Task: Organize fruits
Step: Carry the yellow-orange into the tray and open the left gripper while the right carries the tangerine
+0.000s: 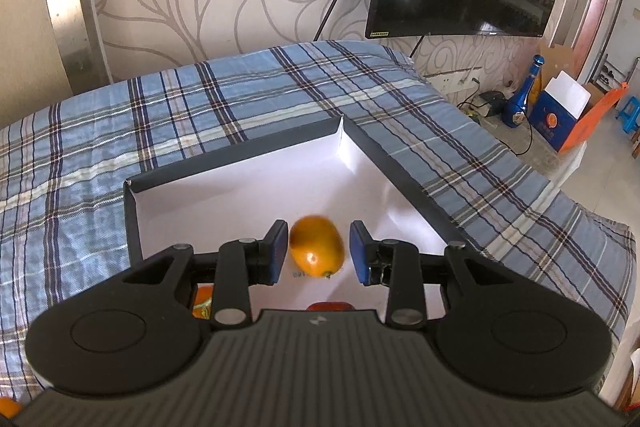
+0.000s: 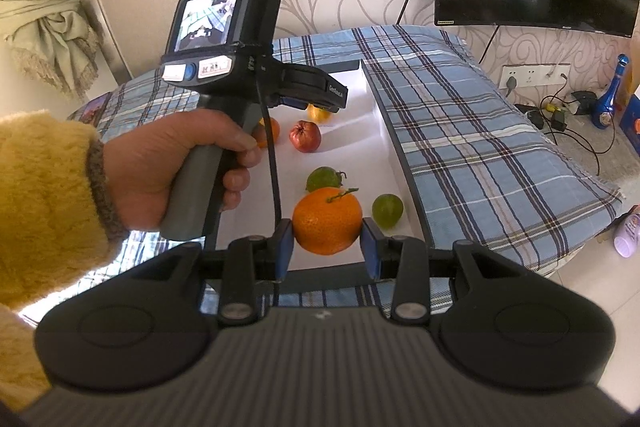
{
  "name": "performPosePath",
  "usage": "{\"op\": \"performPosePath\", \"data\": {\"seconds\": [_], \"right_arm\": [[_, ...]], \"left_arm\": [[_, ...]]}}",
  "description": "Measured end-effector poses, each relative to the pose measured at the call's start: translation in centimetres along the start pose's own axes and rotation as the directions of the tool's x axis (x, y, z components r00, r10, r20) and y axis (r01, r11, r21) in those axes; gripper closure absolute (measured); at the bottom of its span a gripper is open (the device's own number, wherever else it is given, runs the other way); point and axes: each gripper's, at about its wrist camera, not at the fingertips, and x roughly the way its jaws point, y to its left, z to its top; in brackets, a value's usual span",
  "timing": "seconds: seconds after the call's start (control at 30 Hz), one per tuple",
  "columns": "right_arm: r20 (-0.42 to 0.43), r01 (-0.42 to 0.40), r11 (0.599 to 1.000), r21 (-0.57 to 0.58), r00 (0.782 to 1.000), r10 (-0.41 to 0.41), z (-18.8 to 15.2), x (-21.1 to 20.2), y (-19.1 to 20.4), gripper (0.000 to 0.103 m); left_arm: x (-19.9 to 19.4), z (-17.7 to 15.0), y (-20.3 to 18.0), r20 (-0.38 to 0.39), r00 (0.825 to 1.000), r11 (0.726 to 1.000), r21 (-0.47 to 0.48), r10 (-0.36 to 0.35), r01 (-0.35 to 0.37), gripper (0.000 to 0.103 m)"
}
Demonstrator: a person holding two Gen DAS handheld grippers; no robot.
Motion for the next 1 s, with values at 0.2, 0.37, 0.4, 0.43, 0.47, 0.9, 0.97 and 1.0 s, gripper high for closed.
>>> {"op": "performPosePath", "data": {"seconds": [0.2,0.37,0.4,0.43,0.47,0.9,0.97,1.0], "right_arm": [[-0.001,-0.001,1.0,-0.001,1.0,0.001,0.0,0.0,0.0,0.064],[0.0,-0.002,1.0,-0.001,1.0,0.002,0.0,0.0,0.0,0.064],[0.001,-0.004,1.0,-0.002,1.0,0.004,0.0,0.0,-0.1,0.064],[0.002,-0.005,1.0,-0.003,1.0,0.005,0.0,0.0,-0.1,0.064],[0.003,-0.008,1.0,-0.005,1.0,0.008,0.0,0.0,-0.1,0.064],[0.028,-0.016,1.0,-0.004,0.999,0.016,0.6,0.5,-0.8,0.064],[0.031,-0.02,1.0,-0.009,0.999,0.021,0.8,0.7,-0.8,0.064],[0.033,-0.023,1.0,-0.013,0.999,0.023,0.9,1.0,-0.9,0.064]], "left_arm": [[-0.2,0.0,-0.1,0.004,1.0,1.0,0.0,0.001,-0.001,0.064],[-0.5,-0.1,0.0,0.012,1.0,1.0,-0.001,0.008,-0.008,0.061],[-0.7,0.0,0.0,0.016,1.0,1.0,-0.001,0.01,-0.01,0.057],[-0.9,0.0,0.1,0.019,1.0,1.0,0.0,0.013,-0.013,0.055],[-1.0,0.0,0.1,0.024,1.0,1.0,0.0,0.017,-0.017,0.055],[-4.9,-0.6,1.5,0.073,0.997,1.0,-0.02,0.018,-0.016,0.055],[-5.8,-0.8,1.7,0.081,0.997,1.0,-0.015,0.013,-0.012,0.055],[-6.2,-0.9,1.8,0.086,0.996,1.0,-0.013,0.013,-0.012,0.055]]}}
